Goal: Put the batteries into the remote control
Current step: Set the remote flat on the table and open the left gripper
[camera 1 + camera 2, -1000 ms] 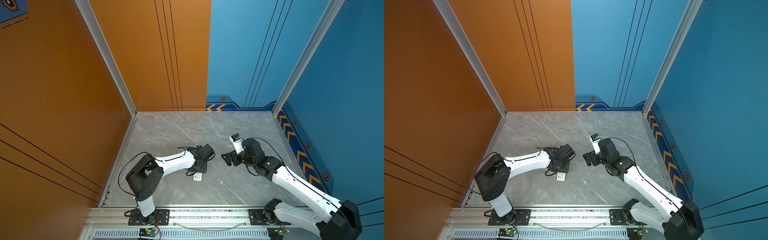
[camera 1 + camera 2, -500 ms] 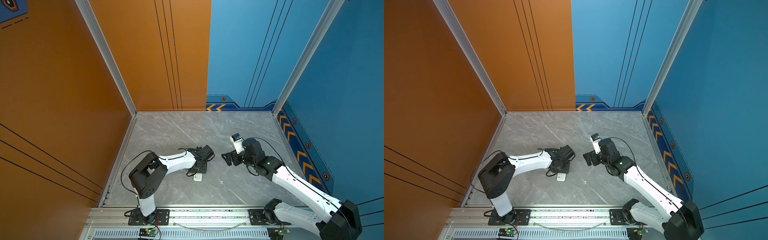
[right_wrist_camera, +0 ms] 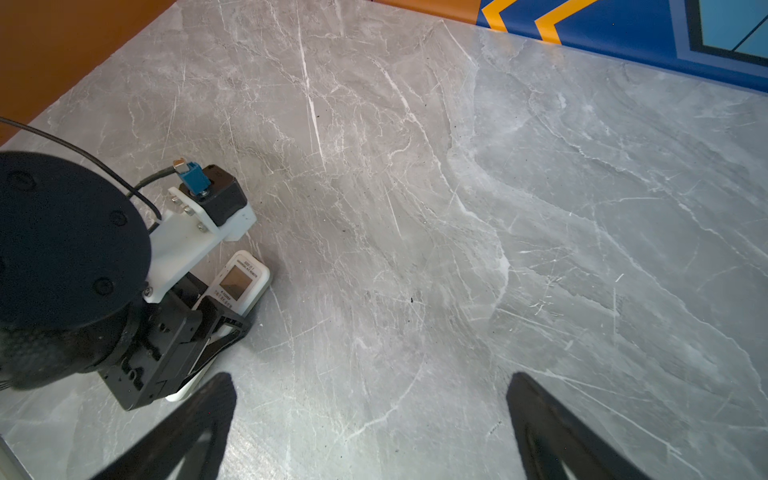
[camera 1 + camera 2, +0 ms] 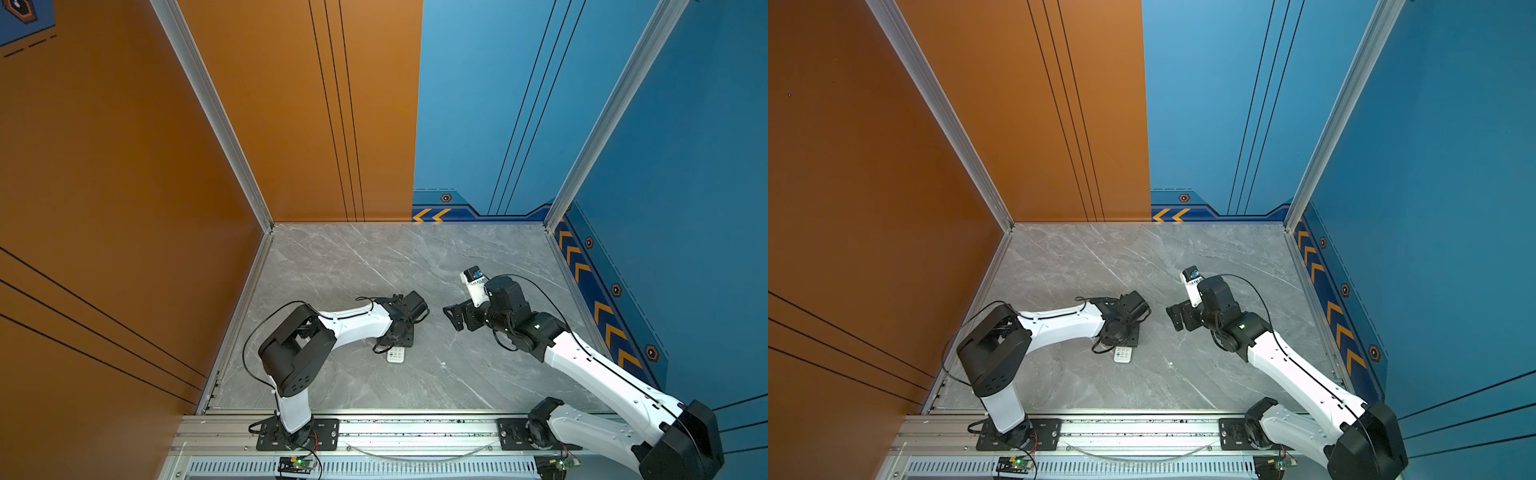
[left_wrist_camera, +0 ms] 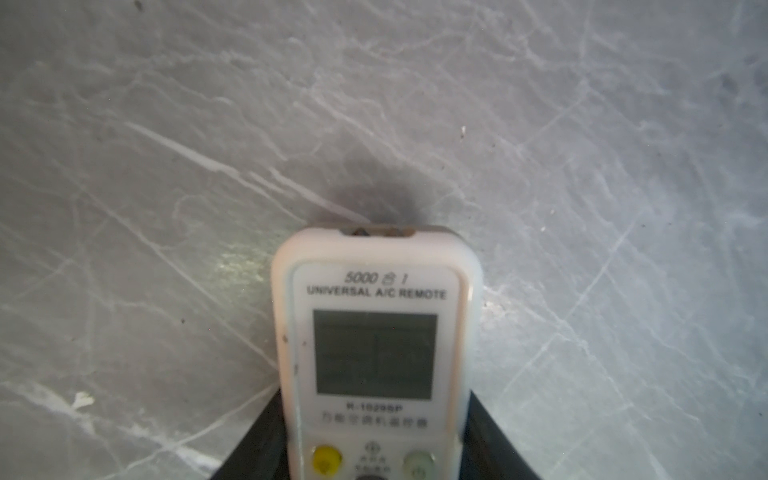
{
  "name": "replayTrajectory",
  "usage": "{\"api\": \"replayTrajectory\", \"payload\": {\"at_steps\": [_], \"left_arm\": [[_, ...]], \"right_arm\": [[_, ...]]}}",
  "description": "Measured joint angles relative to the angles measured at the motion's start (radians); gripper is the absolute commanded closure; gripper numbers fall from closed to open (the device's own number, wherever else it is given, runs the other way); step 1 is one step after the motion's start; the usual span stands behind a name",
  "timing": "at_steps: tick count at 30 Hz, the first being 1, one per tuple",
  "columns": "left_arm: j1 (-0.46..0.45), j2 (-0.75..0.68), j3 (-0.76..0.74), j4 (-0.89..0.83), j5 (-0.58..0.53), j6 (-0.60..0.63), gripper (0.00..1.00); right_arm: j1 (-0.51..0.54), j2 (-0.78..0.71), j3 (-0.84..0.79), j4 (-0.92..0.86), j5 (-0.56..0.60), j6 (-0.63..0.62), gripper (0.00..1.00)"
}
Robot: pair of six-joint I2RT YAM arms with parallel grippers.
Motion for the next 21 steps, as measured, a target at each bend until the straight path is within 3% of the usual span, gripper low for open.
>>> {"api": "replayTrajectory", "payload": {"at_steps": [6, 21], "left_arm": [[0.0, 0.0, 0.0, 0.002, 0.0, -0.001, 0.77], [0.0, 0.0, -0.001, 0.004, -0.001, -0.008, 0.65]], "right_arm": [[-0.004, 0.0, 0.0, 0.0, -0.004, 0.0, 0.0], [-0.006, 0.0, -0.004, 0.002, -0.004, 0.0, 0.0]]}}
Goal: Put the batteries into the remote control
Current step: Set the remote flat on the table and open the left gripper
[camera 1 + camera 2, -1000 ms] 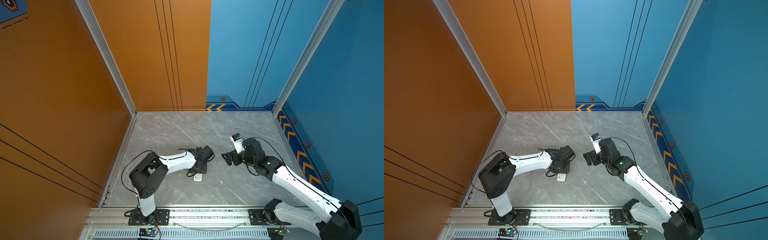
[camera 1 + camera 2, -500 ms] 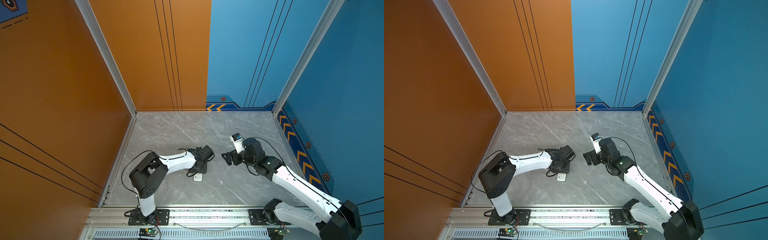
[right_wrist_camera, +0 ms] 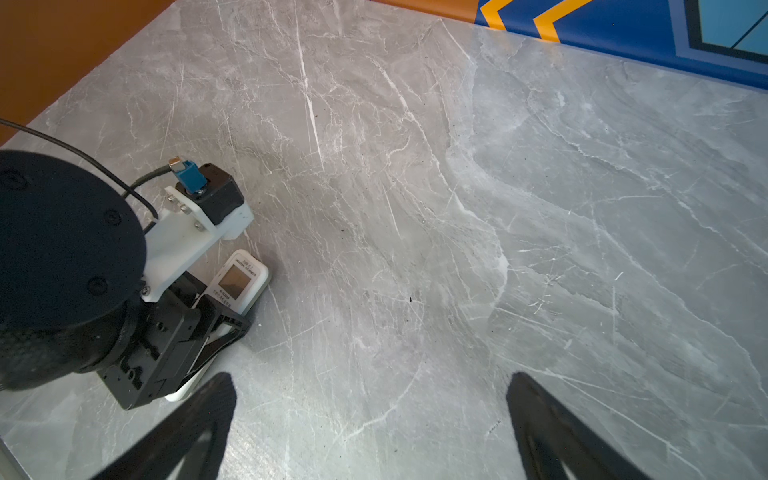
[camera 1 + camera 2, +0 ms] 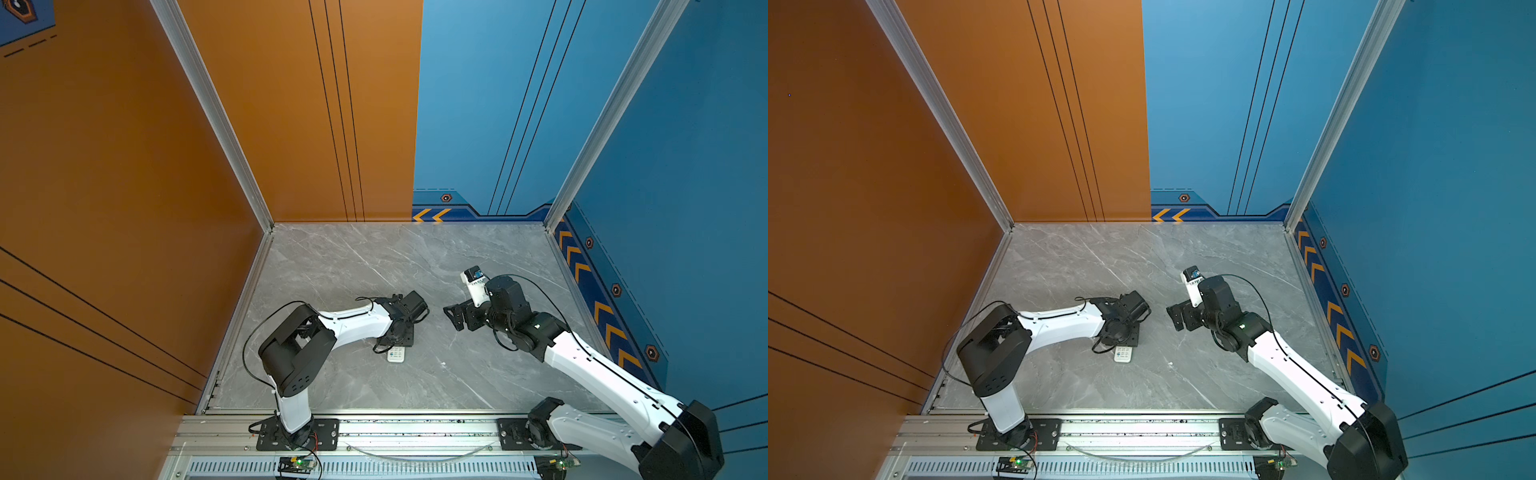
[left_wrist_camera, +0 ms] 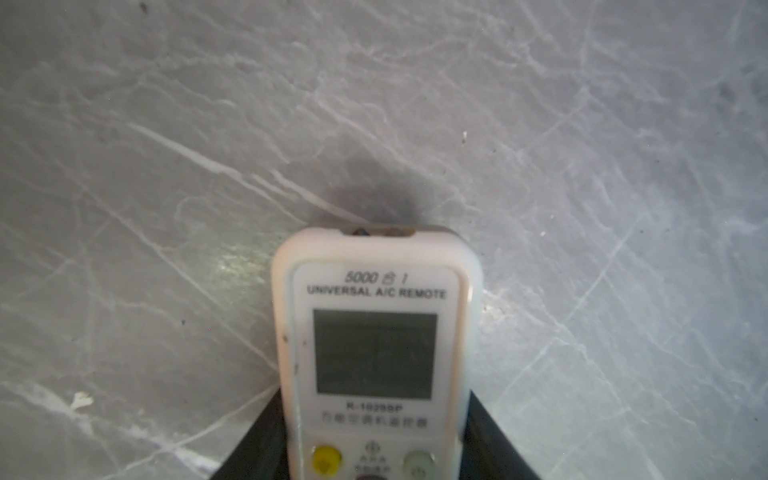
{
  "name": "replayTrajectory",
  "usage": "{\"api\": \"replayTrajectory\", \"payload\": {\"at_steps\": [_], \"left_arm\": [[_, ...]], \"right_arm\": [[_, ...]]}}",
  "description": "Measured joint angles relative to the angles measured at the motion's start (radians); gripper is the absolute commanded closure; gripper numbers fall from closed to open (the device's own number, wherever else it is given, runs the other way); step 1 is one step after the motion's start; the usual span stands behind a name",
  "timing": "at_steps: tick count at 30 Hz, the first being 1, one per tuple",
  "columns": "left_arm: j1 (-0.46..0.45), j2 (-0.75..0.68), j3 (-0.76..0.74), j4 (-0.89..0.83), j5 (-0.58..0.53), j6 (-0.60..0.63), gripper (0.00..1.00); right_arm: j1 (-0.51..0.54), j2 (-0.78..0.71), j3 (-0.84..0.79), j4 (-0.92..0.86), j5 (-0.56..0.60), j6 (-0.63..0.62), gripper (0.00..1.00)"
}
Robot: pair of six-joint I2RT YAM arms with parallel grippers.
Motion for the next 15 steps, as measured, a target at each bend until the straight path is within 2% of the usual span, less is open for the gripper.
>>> {"api": "replayTrajectory", "payload": {"at_steps": [2, 12, 15], "left_arm": [[0.0, 0.0, 0.0, 0.0, 0.0, 0.0, 0.59], [0.0, -0.002, -0.004, 0.005, 0.0, -0.008, 0.52], [0.0, -0.004, -0.005, 0.006, 0.0, -0.008, 0.46]], "right_arm": [[0.0, 0.0, 0.0, 0.0, 0.0, 0.0, 0.0], [0.0, 0.0, -0.002, 0.0, 0.0, 0.0, 0.0], [0.0, -0.001, -0.002, 0.0, 0.0, 0.0, 0.0]]}}
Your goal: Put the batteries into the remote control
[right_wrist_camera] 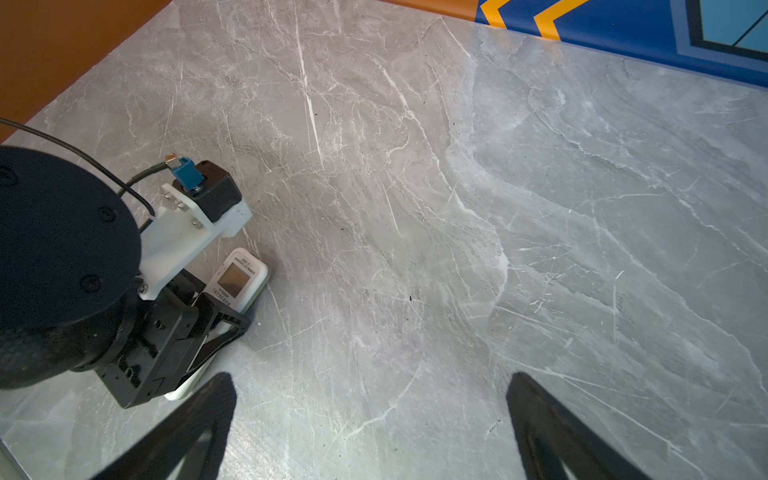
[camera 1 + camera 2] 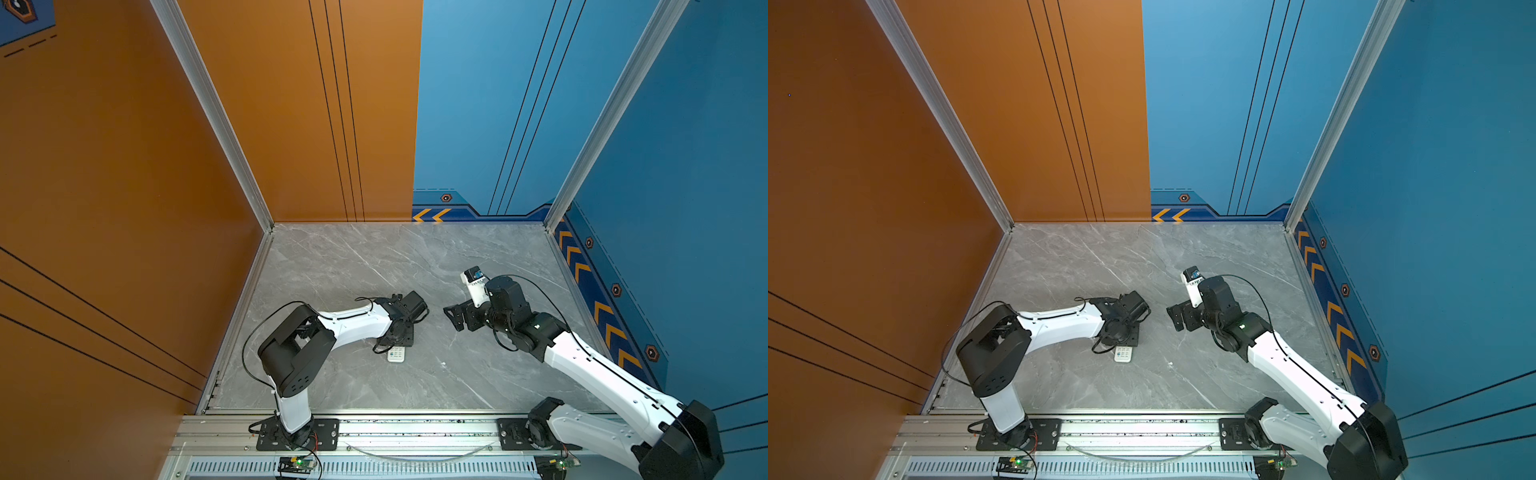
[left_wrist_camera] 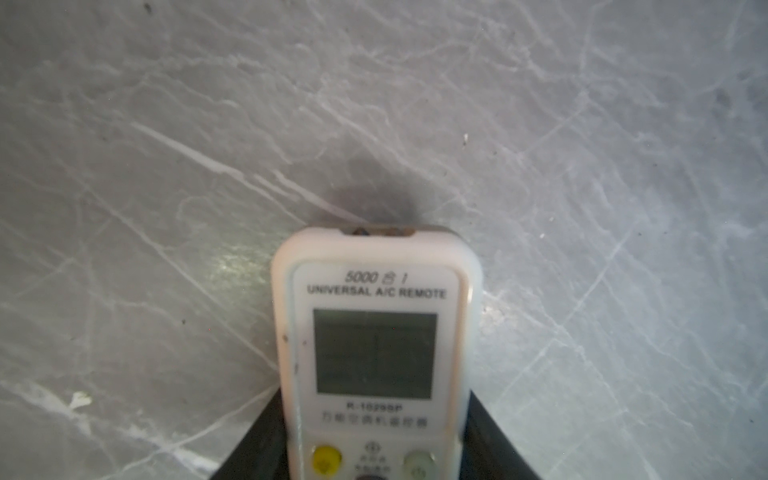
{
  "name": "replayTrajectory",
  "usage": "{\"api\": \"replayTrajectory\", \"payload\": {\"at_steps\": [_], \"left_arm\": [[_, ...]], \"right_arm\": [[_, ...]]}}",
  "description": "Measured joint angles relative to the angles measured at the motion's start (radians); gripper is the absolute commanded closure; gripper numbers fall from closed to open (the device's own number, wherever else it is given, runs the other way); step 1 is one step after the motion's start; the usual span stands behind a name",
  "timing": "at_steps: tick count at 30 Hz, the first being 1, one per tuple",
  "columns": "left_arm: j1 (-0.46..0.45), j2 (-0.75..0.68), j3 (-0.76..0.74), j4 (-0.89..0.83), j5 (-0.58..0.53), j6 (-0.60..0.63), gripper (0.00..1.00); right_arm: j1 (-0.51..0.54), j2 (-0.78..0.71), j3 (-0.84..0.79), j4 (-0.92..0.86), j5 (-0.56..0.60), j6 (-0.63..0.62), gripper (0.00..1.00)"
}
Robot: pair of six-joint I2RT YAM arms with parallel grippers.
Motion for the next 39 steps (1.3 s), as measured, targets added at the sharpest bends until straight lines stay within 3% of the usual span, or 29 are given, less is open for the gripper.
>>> {"api": "replayTrajectory", "payload": {"at_steps": [9, 18, 19, 22, 32, 39], "left_arm": [[0.0, -0.002, -0.001, 0.018, 0.001, -0.011, 0.33], [0.0, -0.016, -0.014, 0.032, 0.001, -0.016, 0.15], [0.0, -0.018, -0.016, 0.032, 0.002, -0.015, 0.08], [0.0, -0.026, -0.021, 0.026, 0.002, -0.016, 0.02], [0.0, -0.12, -0.034, 0.0, 0.002, -0.014, 0.02], [0.042, -0.276, -0.071, -0.018, 0.0, 0.021, 0.02]], "right_arm": [[0.0, -0.01, 0.0, 0.0, 0.0, 0.0, 0.0], [0.0, -0.022, 0.0, 0.0, 0.0, 0.0, 0.0], [0.0, -0.023, 0.0, 0.0, 0.0, 0.0, 0.0], [0.0, -0.023, 0.0, 0.0, 0.0, 0.0, 0.0], [0.0, -0.024, -0.011, -0.001, 0.018, 0.008, 0.0], [0.0, -0.034, -0.014, -0.004, 0.08, 0.008, 0.0]]}}
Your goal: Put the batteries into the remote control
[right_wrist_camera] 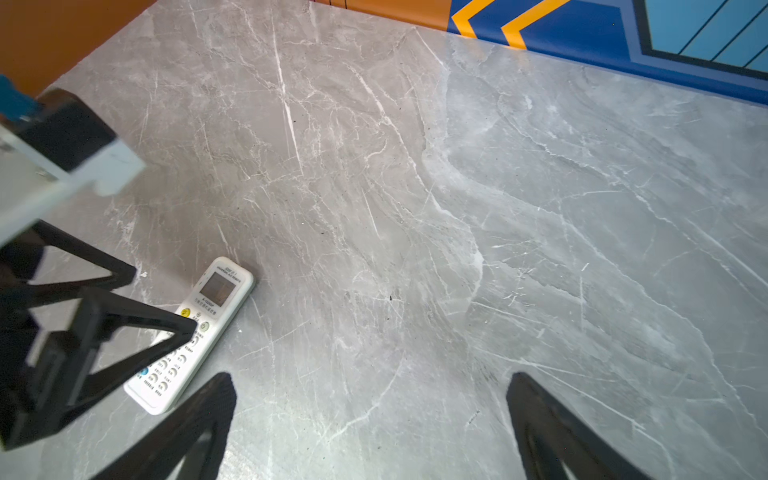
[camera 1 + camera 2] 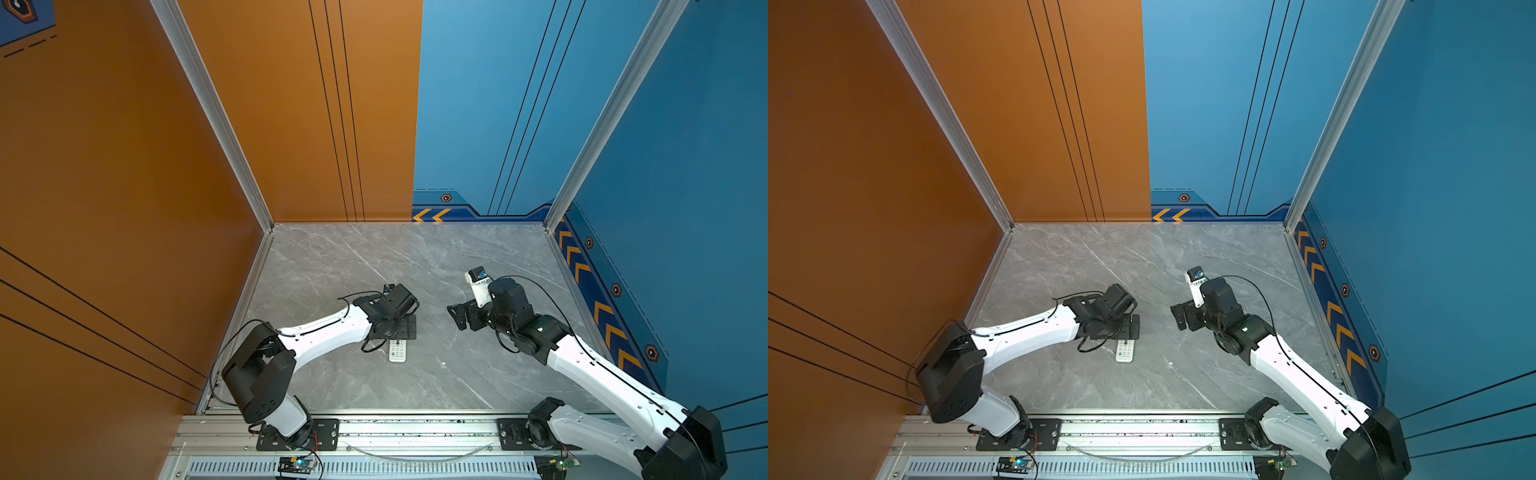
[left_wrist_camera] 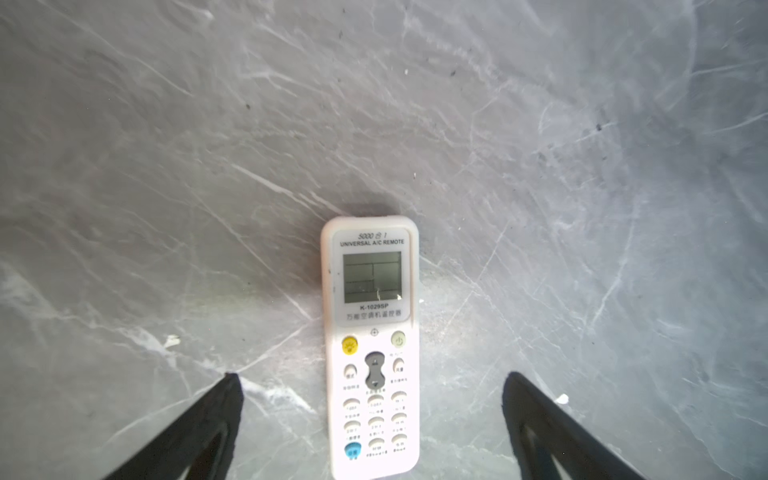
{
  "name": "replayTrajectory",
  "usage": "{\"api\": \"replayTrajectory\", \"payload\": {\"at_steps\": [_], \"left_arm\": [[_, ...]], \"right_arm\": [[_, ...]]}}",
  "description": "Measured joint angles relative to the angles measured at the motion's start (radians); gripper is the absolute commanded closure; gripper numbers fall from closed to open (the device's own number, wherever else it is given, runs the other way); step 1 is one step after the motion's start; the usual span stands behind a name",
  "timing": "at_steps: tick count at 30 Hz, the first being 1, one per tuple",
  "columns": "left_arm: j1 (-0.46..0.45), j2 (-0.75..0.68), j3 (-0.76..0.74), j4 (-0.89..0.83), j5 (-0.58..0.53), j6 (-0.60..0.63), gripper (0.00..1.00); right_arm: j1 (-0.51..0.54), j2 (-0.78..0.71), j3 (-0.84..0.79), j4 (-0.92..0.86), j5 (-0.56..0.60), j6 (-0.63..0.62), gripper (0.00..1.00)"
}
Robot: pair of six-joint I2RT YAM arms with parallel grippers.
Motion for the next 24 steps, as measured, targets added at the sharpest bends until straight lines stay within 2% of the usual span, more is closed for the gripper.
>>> {"api": "replayTrajectory", "payload": {"at_steps": [15, 21, 24], "left_arm": [[0.317, -0.463, -0.217, -0.069, -0.011, 0.149, 0.02], [0.407, -0.552, -0.254, -0.083, -0.073, 0.211, 0.02], [0.427, -0.552, -0.255, -0.084, -0.148, 0.23, 0.02]], "right_arm": [[-0.071, -0.122, -0.128, 0.017, 0.155, 0.015, 0.0], [-0.14, -0.192, -0.235, 0.088, 0.194, 0.046, 0.0], [-0.172, -0.215, -0.276, 0.128, 0.222, 0.065, 0.0]]}}
